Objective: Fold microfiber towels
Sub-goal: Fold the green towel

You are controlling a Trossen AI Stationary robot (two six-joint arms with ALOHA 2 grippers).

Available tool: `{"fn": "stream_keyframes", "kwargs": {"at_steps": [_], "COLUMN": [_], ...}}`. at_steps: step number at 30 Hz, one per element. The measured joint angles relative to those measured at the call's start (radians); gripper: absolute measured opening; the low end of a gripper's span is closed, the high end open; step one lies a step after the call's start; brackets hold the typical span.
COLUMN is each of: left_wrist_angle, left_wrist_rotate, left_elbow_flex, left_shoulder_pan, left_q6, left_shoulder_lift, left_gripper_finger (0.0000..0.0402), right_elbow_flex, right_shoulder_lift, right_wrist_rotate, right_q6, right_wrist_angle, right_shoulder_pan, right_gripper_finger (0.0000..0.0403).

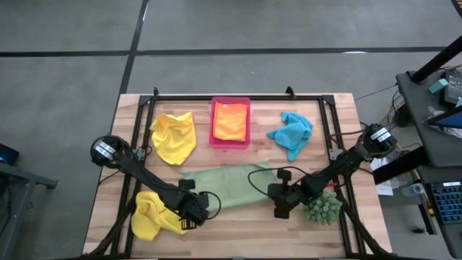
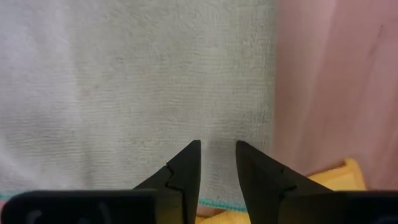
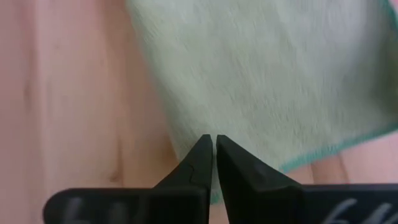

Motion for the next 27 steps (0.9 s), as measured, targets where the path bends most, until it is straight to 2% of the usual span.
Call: {"fn": "stream_keyframes", "kwargs": {"at_steps": [9, 27], "left_wrist_angle": [0.068, 0.083], "left_wrist_rotate": [0.099, 0.112], "left_elbow_flex": [-0.01, -0.018], "left_shoulder_pan": [-0.025, -0.022], "left_q6": [0.029, 0.073], "left_shoulder_lift": [0.059, -0.029], "left_gripper_finger": [0.0086, 0.0086], "right_elbow_flex": [-0.038, -0.019], "right_shoulder_lift": [0.0, -0.038], "right_wrist_rotate": [0.001, 0.001], "right_q6": [0.021, 0.029], "right_wrist_angle": [-0.007, -0.11], "right_shoulder_pan": [0.0, -0.007], "right_gripper_finger": [0.0009, 0.0009]}}
